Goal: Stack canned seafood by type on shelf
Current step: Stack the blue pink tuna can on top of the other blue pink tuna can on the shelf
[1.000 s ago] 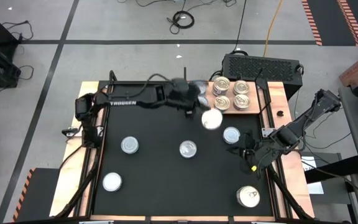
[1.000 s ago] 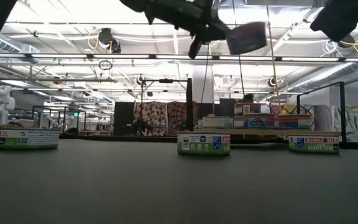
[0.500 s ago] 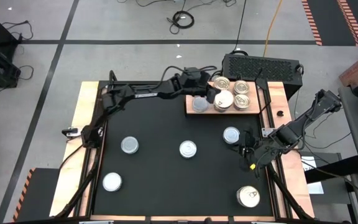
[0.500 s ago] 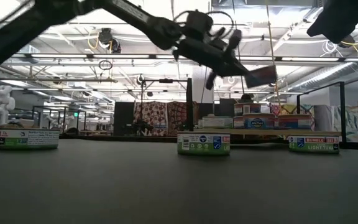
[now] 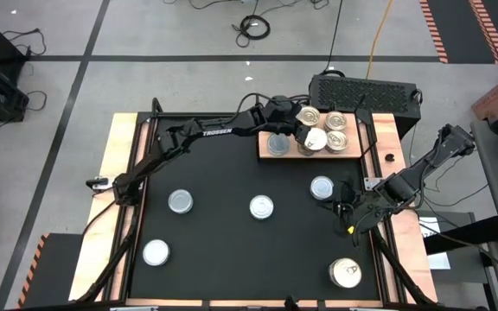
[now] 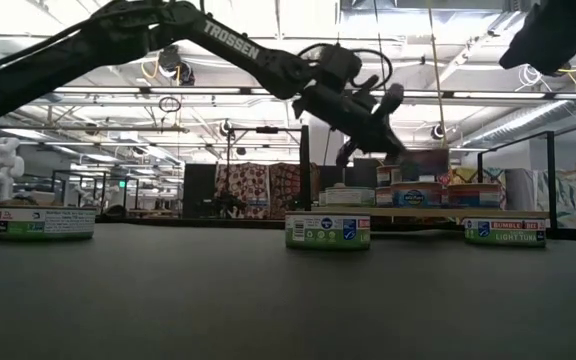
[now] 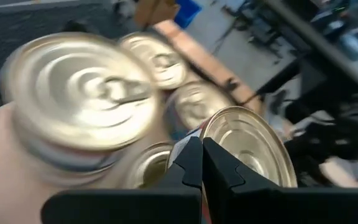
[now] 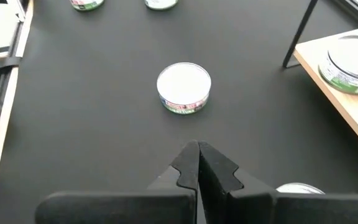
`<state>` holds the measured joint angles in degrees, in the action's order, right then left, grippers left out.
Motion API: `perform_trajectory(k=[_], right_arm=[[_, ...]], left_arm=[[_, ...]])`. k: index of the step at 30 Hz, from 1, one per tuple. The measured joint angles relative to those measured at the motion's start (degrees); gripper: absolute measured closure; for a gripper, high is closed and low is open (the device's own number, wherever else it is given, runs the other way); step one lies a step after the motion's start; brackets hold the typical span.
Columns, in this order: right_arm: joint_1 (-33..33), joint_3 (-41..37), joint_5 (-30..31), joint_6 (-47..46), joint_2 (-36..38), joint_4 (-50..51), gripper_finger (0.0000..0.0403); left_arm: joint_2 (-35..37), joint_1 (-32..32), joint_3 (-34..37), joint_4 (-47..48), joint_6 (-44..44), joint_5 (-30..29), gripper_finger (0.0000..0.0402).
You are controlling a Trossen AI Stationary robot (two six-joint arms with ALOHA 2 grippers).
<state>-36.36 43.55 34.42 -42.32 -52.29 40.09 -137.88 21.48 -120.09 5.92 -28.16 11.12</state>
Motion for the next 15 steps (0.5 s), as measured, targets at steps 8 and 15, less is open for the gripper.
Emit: perform_trajectory(k=[8,15], right_arm=[[0.0,0.0,0.0,-0.5,0.0,1.0,0.0403],[0.0,0.0,-0.2,-0.5,0.0,1.0,0.0403]], left_arm=[[0.0,1.0,0.0,2.1,0.0,-1.5,0.0401],[0.0,0.9,0.3,3.9,0.2,-1.4,0.0401]])
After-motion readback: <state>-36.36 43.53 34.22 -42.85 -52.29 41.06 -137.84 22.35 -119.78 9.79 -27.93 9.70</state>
